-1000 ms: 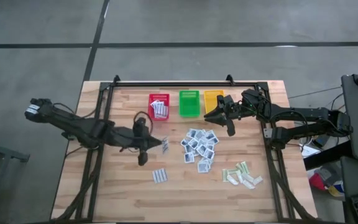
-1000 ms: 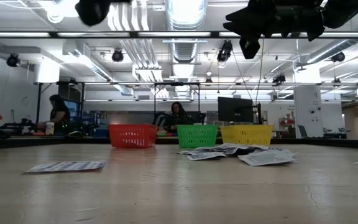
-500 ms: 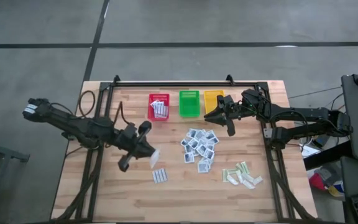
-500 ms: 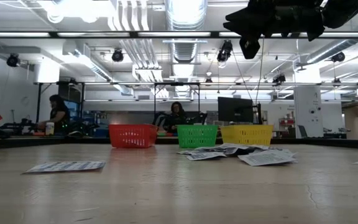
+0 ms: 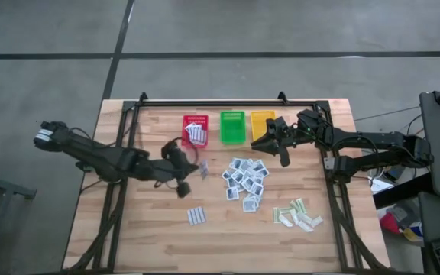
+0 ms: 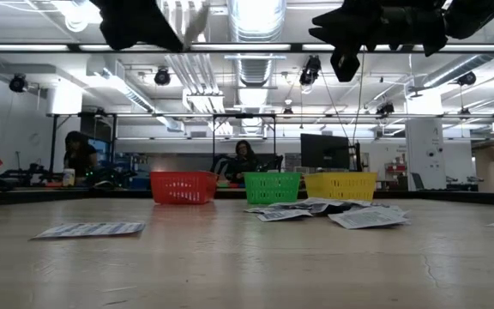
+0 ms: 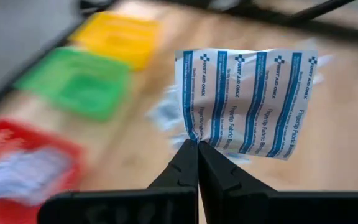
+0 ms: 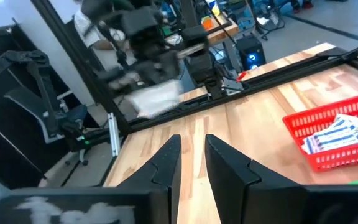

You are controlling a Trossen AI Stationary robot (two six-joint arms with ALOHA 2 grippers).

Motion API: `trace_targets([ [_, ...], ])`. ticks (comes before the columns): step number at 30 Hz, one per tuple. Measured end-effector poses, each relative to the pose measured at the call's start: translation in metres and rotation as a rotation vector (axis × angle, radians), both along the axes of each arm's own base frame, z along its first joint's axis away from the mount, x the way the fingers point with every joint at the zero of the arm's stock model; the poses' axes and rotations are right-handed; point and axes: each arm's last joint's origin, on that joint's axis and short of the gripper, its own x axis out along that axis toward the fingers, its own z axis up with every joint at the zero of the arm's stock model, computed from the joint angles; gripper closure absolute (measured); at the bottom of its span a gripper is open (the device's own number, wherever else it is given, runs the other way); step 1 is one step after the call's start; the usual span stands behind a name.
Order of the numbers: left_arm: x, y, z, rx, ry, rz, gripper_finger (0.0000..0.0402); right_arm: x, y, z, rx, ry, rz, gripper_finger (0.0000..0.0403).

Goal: Pick & Place First Aid Supplies
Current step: Put the blue bandage into the red basket

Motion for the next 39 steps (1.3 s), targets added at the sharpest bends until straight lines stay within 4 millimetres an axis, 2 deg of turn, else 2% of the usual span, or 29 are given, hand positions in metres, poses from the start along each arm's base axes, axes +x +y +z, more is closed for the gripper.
trace_targets([
  [7,0.052,0.015,0.012,0.262,0.141,0.071,0.0401,0.012,0.002,-0.002,0.058,-0.038,0.02,0.0328],
  [12,0.082,0.022,0.021,0.517,0.307,0.134,0.0401,0.022,-0.001,-0.002,0.065,-0.021,0.021,0.0314],
  [19,0.113,0.028,0.027,0.592,0.403,0.107,0.0401,0.04,-0.006,0.008,0.036,0.005,0.023,0.0274],
  [25,0.12,0.031,0.029,0.6,0.417,0.124,0.0401,0.053,-0.01,0.011,-0.008,0.133,0.034,0.0225],
  [29,0.12,0.03,0.032,0.595,0.407,0.124,0.0401,0.063,-0.013,0.018,-0.048,0.15,0.045,0.0201],
  [34,0.115,0.032,0.03,0.575,0.427,0.141,0.0401,0.075,-0.016,0.029,-0.07,0.166,0.053,0.019],
  [39,0.114,0.032,0.031,0.558,0.416,0.156,0.0401,0.086,-0.019,0.03,-0.087,0.263,0.071,0.0195],
])
